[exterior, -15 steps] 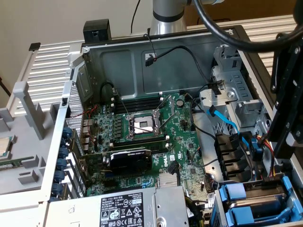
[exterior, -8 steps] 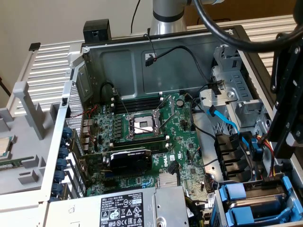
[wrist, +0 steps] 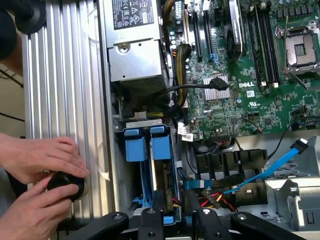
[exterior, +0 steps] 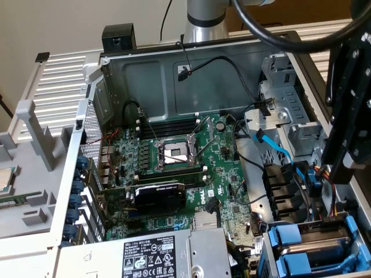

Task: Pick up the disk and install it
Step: 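Insert the first disk wire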

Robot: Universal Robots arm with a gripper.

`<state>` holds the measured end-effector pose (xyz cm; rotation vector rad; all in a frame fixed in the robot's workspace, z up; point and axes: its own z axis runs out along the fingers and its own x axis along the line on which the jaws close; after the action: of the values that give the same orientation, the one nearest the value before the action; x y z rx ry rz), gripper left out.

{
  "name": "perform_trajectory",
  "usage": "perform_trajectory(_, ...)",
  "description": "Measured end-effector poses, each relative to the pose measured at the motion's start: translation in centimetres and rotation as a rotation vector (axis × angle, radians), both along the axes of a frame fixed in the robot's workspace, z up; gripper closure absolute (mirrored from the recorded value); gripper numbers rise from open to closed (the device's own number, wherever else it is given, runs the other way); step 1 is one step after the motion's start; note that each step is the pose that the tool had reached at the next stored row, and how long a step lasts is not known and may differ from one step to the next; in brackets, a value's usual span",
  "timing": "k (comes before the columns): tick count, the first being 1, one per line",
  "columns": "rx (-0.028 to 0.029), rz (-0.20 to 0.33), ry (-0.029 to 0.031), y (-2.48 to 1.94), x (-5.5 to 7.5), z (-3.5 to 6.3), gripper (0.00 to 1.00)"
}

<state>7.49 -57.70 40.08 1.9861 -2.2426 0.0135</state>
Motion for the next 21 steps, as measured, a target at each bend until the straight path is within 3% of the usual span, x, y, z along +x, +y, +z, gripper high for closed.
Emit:
perform_trajectory(7,-0.0001,0.002,-0.0037,0.94,-0.1,-0.30,0.69)
perform_trajectory(14,-0.0003,0.005,-0.0029,1.01,-0.1,-0.33,0.69)
perform_trajectory(16,-0.0004,0.005,-0.0029,1.05,-0.1,-0.37,0.71)
perform_trajectory(17,-0.0004,0.005,-0.0029,1.08,-0.1,-0.43,0.78)
perform_trajectory(21,-0.0010,0.005,-0.0029,1.21,-0.1,-0.63,0.78)
